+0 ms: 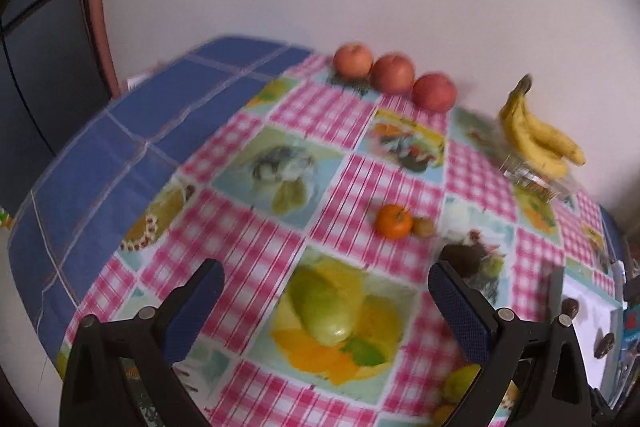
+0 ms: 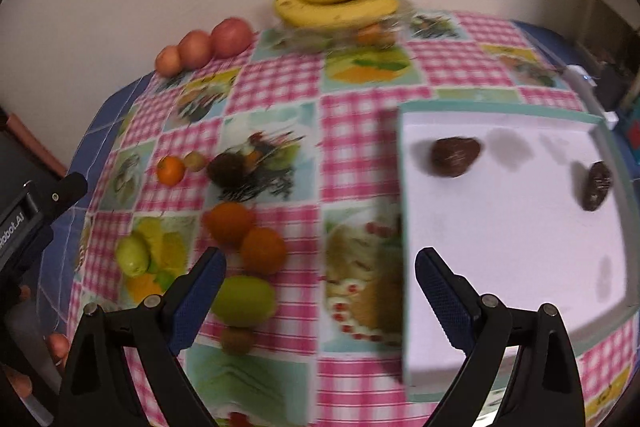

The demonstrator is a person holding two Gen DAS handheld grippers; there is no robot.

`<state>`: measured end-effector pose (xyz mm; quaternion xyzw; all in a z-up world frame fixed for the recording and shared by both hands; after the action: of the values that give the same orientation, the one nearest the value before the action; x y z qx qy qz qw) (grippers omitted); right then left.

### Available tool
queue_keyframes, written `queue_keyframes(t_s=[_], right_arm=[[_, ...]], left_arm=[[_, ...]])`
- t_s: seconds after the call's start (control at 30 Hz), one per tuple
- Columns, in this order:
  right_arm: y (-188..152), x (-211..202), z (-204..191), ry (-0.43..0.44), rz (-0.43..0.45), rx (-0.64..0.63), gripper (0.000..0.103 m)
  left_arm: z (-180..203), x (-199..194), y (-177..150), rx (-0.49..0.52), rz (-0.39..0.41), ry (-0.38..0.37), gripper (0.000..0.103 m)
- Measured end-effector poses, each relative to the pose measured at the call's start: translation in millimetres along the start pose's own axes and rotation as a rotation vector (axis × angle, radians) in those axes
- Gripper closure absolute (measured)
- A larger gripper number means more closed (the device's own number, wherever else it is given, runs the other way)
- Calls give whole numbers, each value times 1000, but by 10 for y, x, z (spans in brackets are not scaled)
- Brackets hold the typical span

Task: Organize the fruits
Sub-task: 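Grasp the green apple with the right tool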

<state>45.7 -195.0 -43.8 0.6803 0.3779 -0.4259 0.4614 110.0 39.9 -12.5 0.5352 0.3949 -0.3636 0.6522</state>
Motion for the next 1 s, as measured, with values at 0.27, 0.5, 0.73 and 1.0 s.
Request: queue_keyframes(t_s=[0.27, 0.5, 0.73, 1.0], right_arm=[[-130, 275, -185, 28, -106, -30, 7], [-186, 407, -280, 42, -146, -56, 9], [-237, 477, -393, 74, -165, -82, 34], [-220, 473, -409, 129, -174, -75, 50]], left_arm=[[-16, 290, -122, -4, -130, 9, 0], [-112, 451, -178, -54, -188, 37, 0], [-117, 532, -214, -64, -219, 29, 0], [-45, 515, -239, -56, -236, -8, 0]])
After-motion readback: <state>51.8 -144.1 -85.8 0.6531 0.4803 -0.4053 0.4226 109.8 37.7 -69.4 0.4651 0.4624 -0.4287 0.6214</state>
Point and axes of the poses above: each gripper's, at about its wrist camera, not at the fingertips, and x roughly the way its jaws point, z to its right, y to its top, the point moved 3 cm from there along x, roughly the way its jaws point, and after that the axes turned 9 degrees about -z, right-handed, at the moved point
